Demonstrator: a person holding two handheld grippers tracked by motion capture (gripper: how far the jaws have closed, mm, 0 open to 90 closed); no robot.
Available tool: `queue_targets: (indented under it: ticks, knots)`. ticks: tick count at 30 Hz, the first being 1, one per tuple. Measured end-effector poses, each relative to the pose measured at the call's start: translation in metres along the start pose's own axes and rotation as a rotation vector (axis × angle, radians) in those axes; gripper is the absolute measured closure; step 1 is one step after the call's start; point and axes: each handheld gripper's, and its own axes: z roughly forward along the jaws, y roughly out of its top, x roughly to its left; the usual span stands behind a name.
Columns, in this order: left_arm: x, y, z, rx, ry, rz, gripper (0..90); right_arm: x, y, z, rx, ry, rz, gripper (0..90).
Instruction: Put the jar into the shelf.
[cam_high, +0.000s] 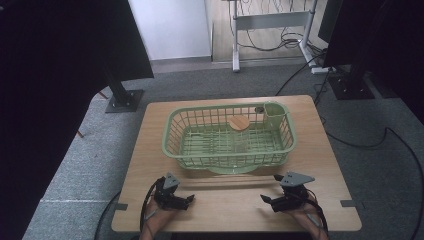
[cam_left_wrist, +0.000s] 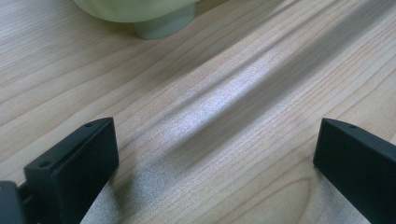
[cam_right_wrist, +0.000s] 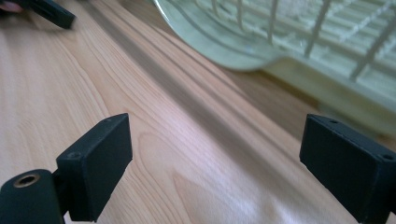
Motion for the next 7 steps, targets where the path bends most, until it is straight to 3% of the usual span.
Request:
queue_targets:
  ticks: [7]
  knots:
    - [0.0000,0.0000,0.0000,0.000,0.000,0.000,0.0,-0.0033,-0.0083,0.0015,0.019,-0.015,0.040,8.4]
